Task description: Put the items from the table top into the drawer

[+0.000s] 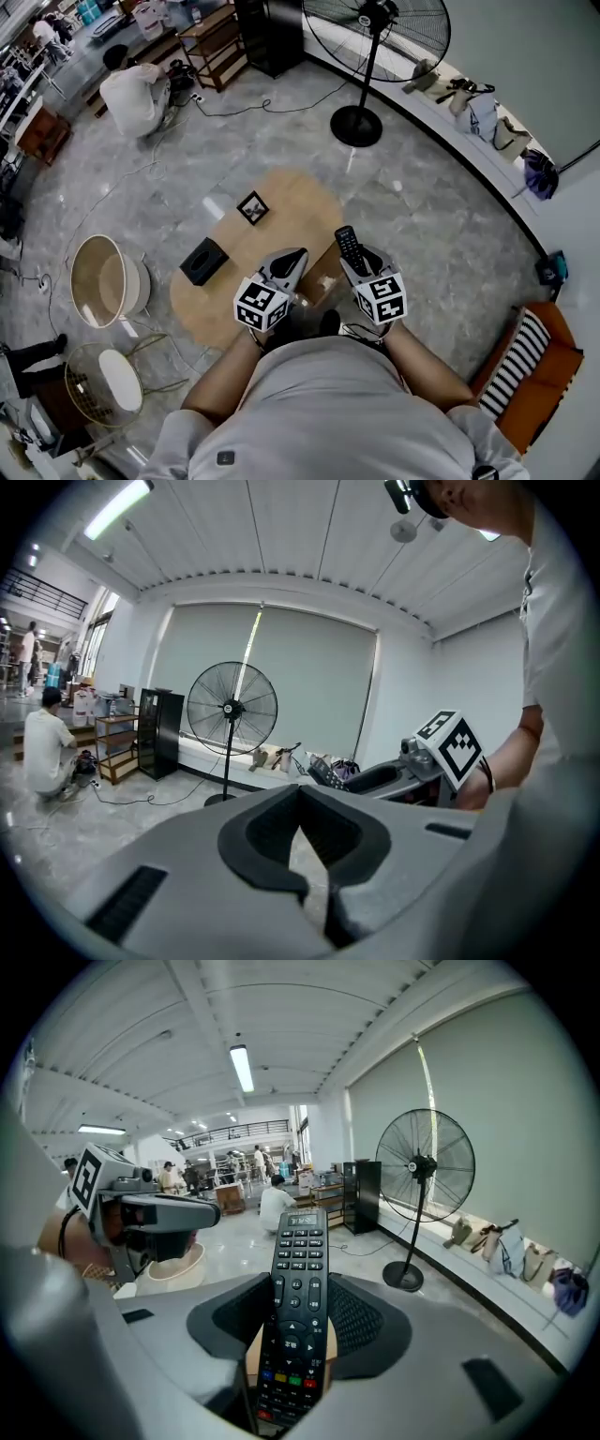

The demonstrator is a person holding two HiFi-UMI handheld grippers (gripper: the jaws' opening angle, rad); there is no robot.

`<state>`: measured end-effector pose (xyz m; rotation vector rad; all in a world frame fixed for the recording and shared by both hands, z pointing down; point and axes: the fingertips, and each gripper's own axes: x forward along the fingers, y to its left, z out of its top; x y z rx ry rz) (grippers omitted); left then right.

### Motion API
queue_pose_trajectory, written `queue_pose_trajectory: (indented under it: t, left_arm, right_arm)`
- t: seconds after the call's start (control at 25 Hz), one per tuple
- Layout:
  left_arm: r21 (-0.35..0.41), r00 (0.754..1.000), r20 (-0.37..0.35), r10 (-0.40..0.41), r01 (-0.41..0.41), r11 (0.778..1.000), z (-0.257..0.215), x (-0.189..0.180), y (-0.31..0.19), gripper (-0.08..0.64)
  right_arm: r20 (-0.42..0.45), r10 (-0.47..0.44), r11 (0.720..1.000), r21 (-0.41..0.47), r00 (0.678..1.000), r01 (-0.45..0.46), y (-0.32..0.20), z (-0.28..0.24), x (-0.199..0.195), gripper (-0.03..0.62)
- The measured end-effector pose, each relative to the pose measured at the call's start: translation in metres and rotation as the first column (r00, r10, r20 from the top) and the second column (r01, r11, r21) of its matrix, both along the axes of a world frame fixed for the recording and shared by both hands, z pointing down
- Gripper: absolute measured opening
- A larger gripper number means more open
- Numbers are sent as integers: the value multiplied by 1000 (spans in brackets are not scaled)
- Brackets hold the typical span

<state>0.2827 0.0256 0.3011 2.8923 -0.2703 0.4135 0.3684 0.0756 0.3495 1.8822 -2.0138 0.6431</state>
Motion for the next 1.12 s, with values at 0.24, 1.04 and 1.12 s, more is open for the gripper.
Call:
queue_pose_trajectory:
  t: [0.24, 1.04, 1.12]
  left_arm:
    - [-40, 998, 43, 48, -47, 998, 30, 4, -21, 9]
    - [-160, 976, 174, 129, -101, 982, 219, 9, -70, 9]
    - [-165, 975, 185, 126, -95, 982, 245, 10, -74, 9]
  right_arm:
    - [35, 107, 992, -65, 994, -105, -7, 31, 21, 210]
    - [229, 323, 906, -356, 919, -229, -26, 274, 25, 210]
    - [244, 332, 899, -374, 911, -227, -29, 302, 22, 210]
